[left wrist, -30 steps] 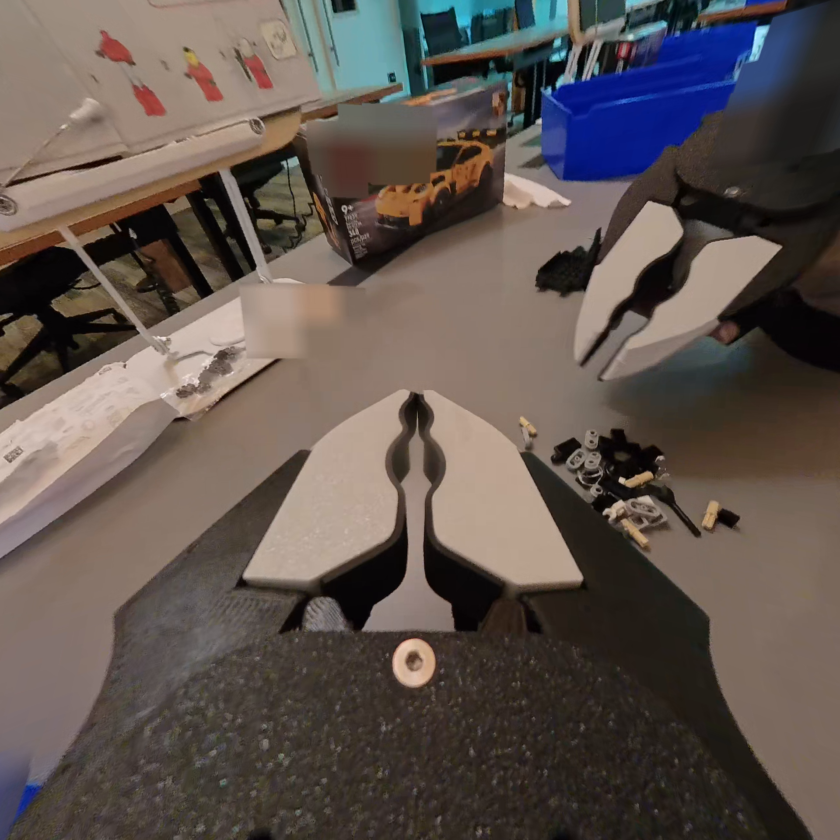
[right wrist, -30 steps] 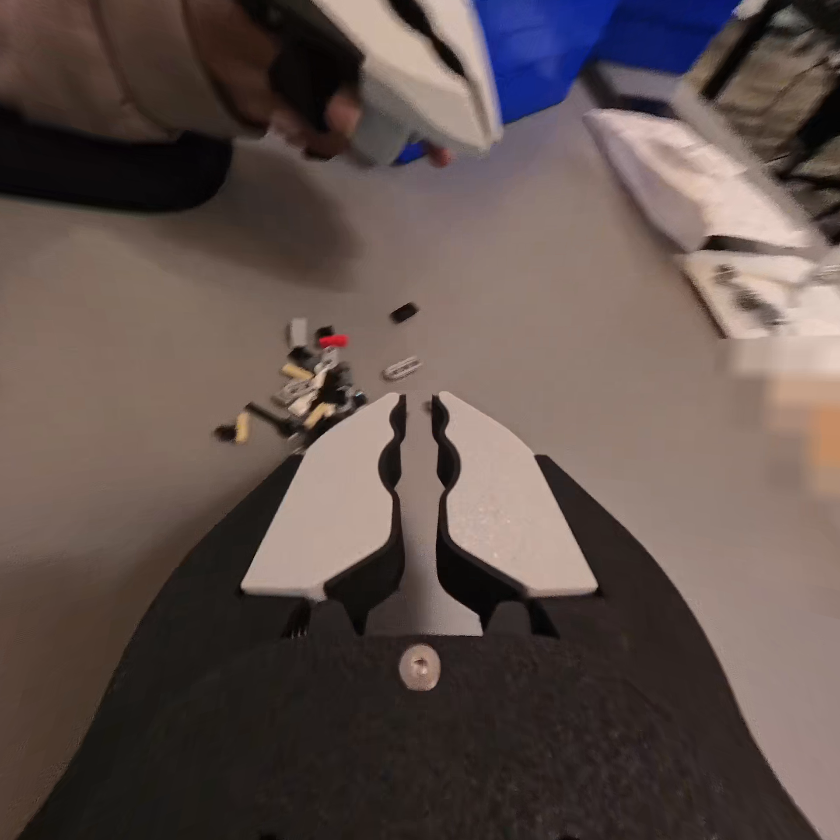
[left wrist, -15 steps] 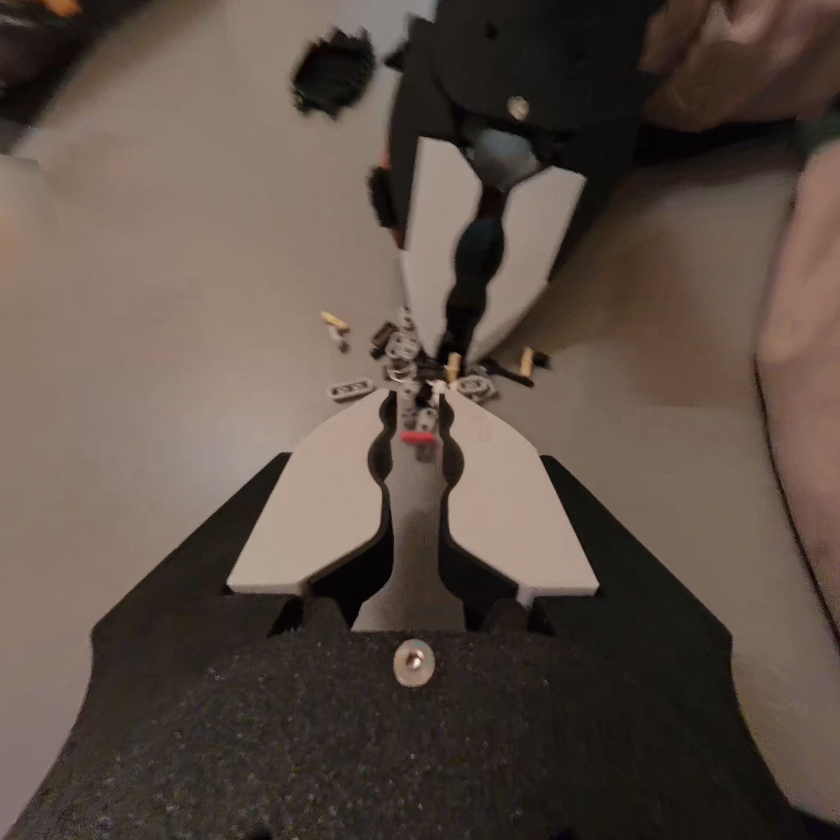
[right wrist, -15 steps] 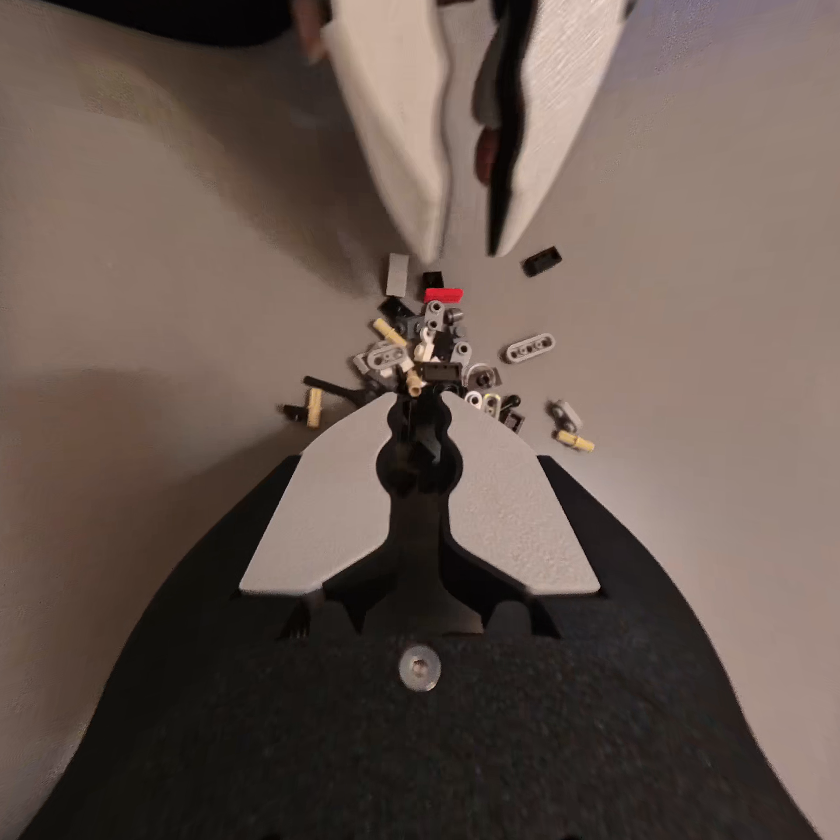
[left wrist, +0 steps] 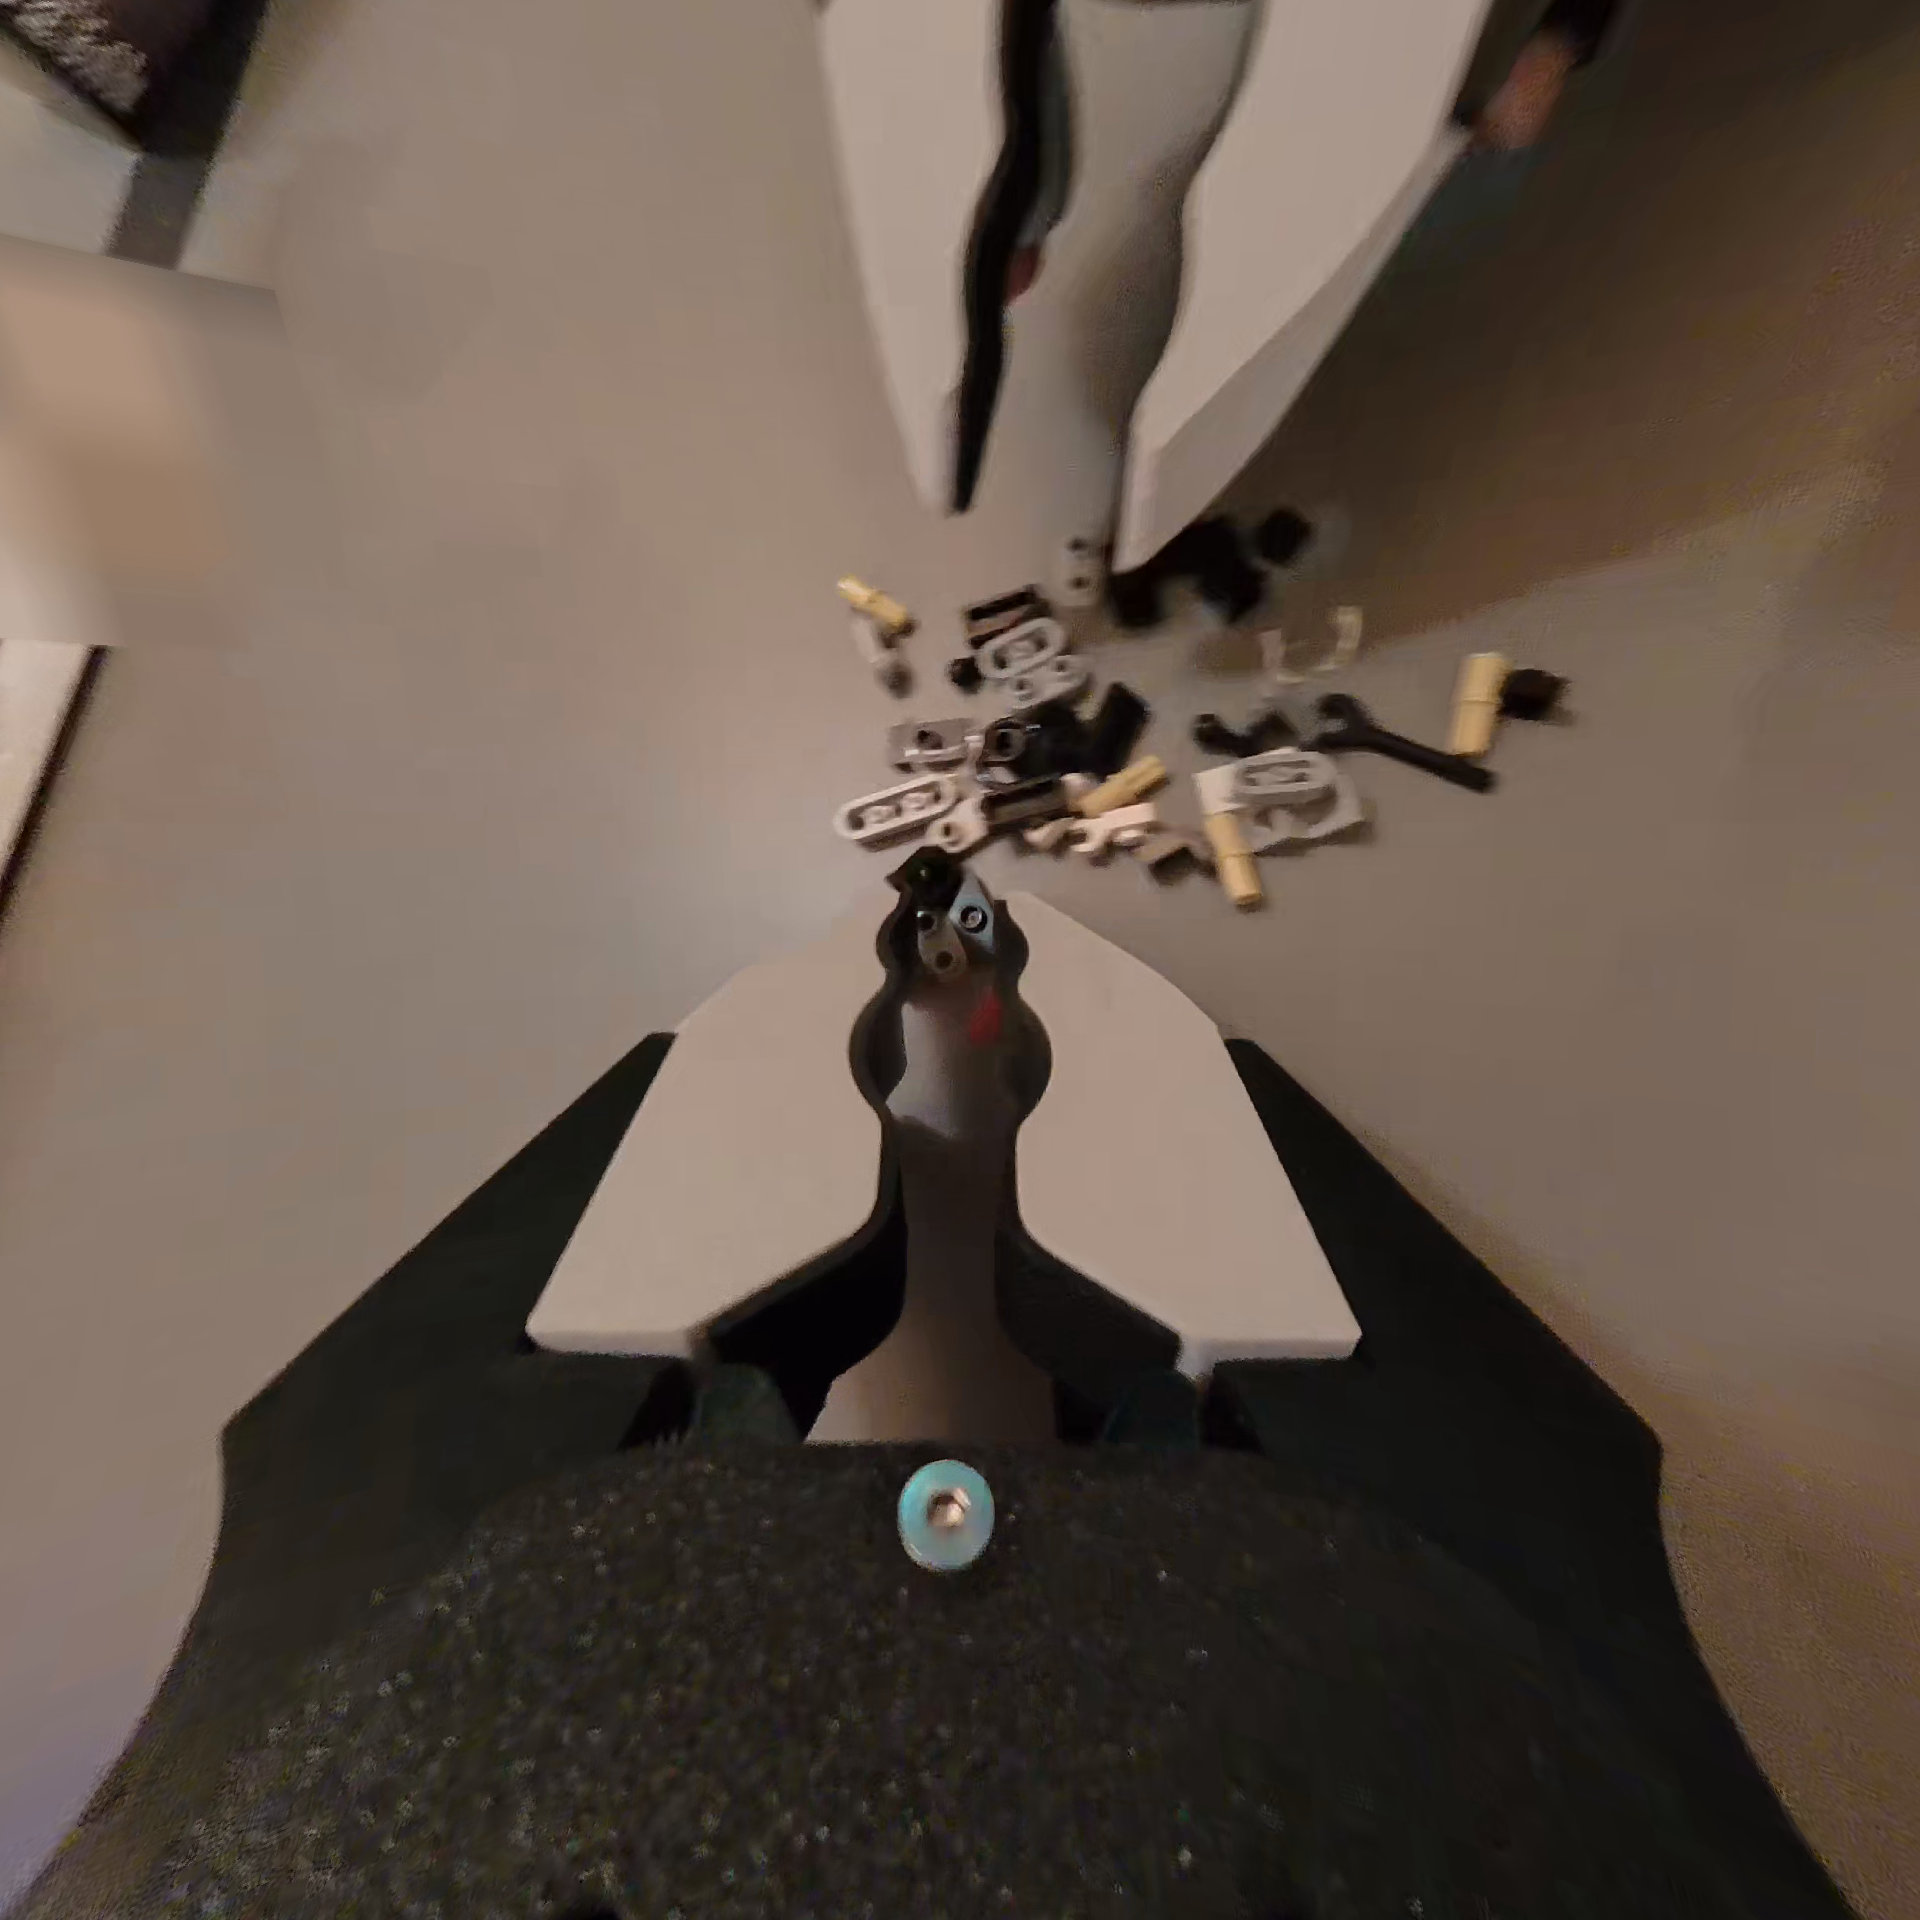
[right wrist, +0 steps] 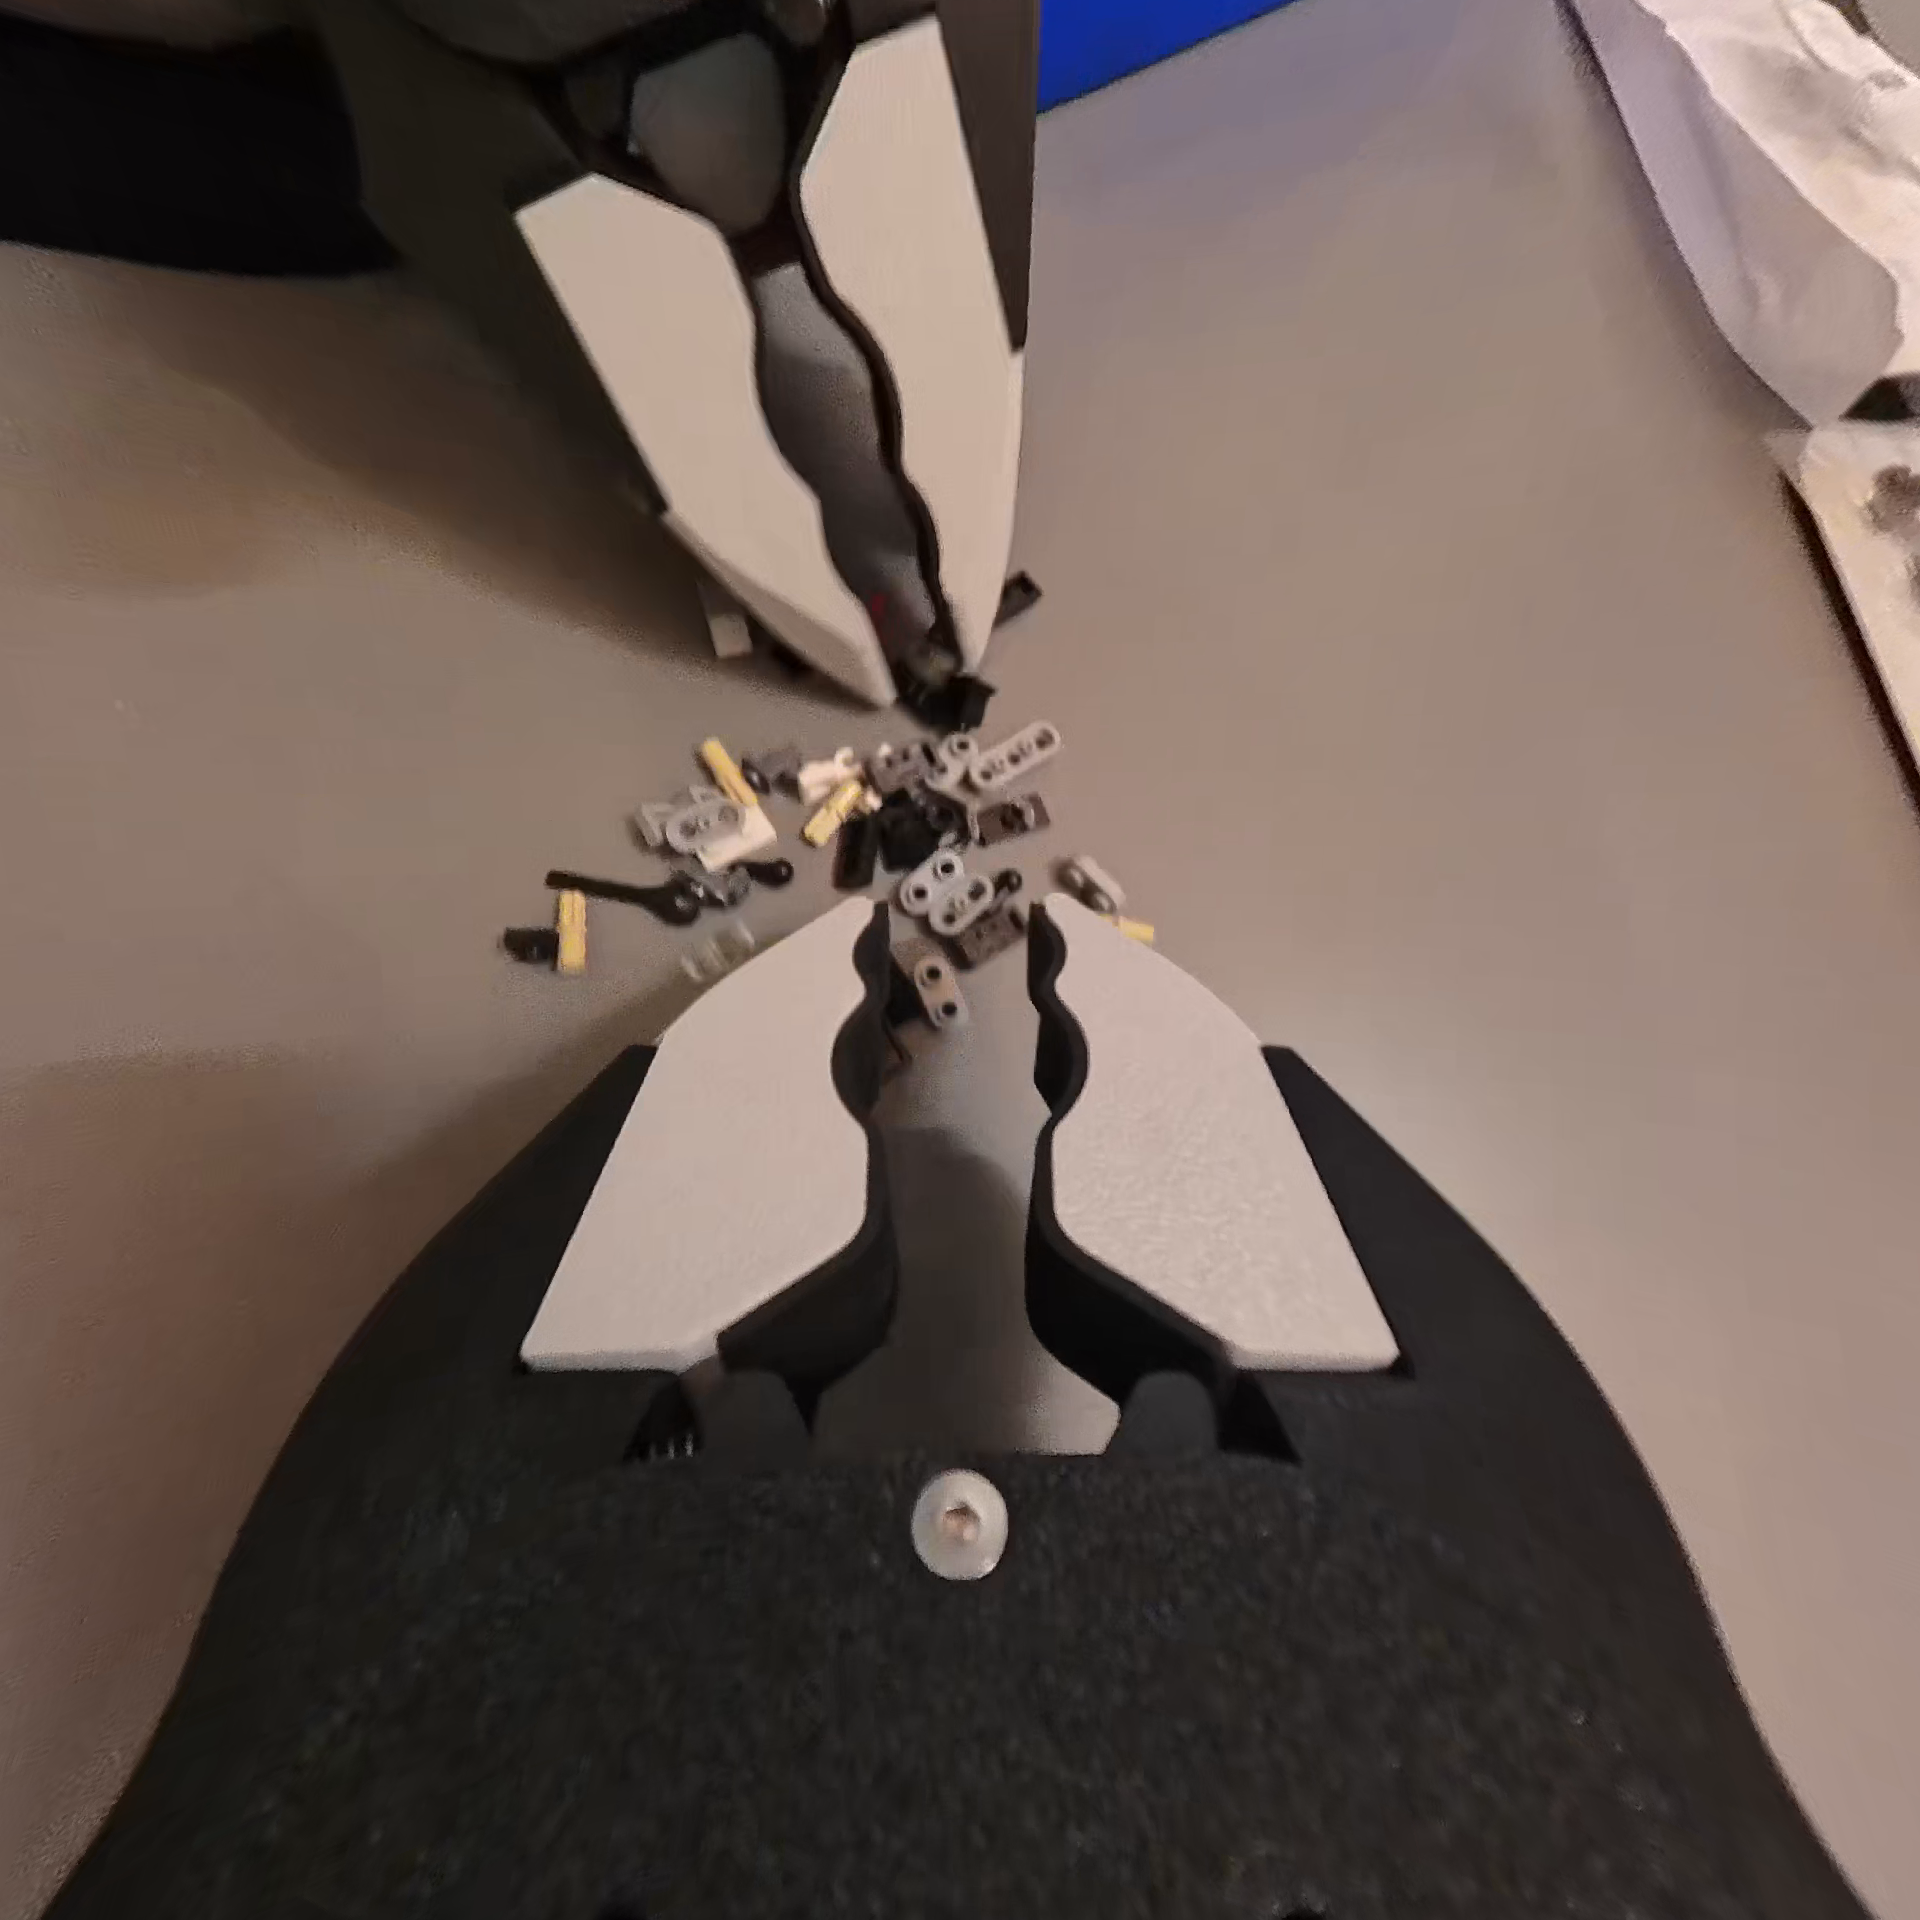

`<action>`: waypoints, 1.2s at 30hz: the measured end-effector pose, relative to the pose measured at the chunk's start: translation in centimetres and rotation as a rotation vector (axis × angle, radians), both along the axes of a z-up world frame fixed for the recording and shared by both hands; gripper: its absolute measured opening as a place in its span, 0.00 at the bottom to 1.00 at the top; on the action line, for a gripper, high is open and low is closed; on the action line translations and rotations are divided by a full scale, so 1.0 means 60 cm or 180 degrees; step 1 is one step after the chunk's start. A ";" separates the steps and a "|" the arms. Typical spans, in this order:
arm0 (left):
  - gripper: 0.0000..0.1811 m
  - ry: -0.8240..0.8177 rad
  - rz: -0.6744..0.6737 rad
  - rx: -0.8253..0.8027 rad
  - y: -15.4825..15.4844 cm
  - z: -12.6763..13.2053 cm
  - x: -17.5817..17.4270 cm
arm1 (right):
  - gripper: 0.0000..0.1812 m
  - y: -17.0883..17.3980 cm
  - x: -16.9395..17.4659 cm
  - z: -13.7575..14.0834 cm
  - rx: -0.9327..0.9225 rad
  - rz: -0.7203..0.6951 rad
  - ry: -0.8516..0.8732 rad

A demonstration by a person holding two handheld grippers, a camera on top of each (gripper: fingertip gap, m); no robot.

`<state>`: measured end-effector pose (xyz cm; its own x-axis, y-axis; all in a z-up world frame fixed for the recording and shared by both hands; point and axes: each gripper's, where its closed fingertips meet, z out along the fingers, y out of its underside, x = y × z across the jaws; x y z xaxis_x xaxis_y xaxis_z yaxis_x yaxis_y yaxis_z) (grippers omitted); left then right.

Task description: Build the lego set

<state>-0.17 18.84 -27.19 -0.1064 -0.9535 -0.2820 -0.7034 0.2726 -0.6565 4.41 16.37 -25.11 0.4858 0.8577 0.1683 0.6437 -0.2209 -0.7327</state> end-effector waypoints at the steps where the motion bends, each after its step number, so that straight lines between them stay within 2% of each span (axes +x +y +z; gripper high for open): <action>1: 0.07 -0.0041 0.0111 0.0088 0.014 0.001 0.001 | 0.15 -0.003 0.008 0.000 -0.0038 -0.0003 -0.0019; 3: 0.07 -0.0212 0.0314 0.0219 0.038 0.010 0.004 | 0.17 -0.014 0.020 -0.006 -0.0214 0.0059 -0.0060; 7: 0.07 -0.0674 0.0638 0.0029 0.063 0.048 0.007 | 0.18 -0.028 0.027 -0.030 -0.0409 0.0155 -0.0221; 13: 0.07 -0.1245 0.0938 -0.0040 0.092 0.094 0.001 | 0.14 -0.016 -0.008 -0.026 -0.0196 0.0143 -0.0040; 16: 0.03 -0.1561 0.1046 -0.0167 0.096 0.119 -0.001 | 0.14 0.013 -0.001 0.020 0.0116 -0.0123 0.0333; 18: 0.00 -0.1865 0.1154 -0.0258 0.101 0.142 0.000 | 0.14 0.051 0.022 0.073 0.0521 -0.0543 0.0726; 20: 0.00 -0.2069 0.1331 -0.0197 0.120 0.169 0.005 | 0.08 0.095 0.065 0.127 0.0920 -0.1115 0.0983; 22: 0.00 -0.2267 0.1501 -0.0040 0.147 0.213 0.015 | 0.01 0.135 0.112 0.182 0.1288 -0.1643 0.1106; 25: 0.00 -0.2566 0.1672 0.0145 0.186 0.292 0.037 | 0.00 0.187 0.167 0.267 0.1735 -0.2223 0.1205; 29: 0.00 -0.2928 0.1863 0.0253 0.237 0.390 0.073 | 0.00 0.245 0.215 0.363 0.2065 -0.2699 0.1584; 32: 0.00 -0.3057 0.2046 0.0307 0.274 0.430 0.090 | 0.00 0.285 0.244 0.396 0.2159 -0.2938 0.1651; 34: 0.00 -0.3072 0.2156 0.0246 0.291 0.432 0.095 | 0.00 0.299 0.260 0.393 0.2188 -0.3069 0.1571; 36: 0.00 -0.3061 0.2278 0.0266 0.304 0.414 0.086 | 0.00 0.302 0.272 0.371 0.2155 -0.3188 0.1510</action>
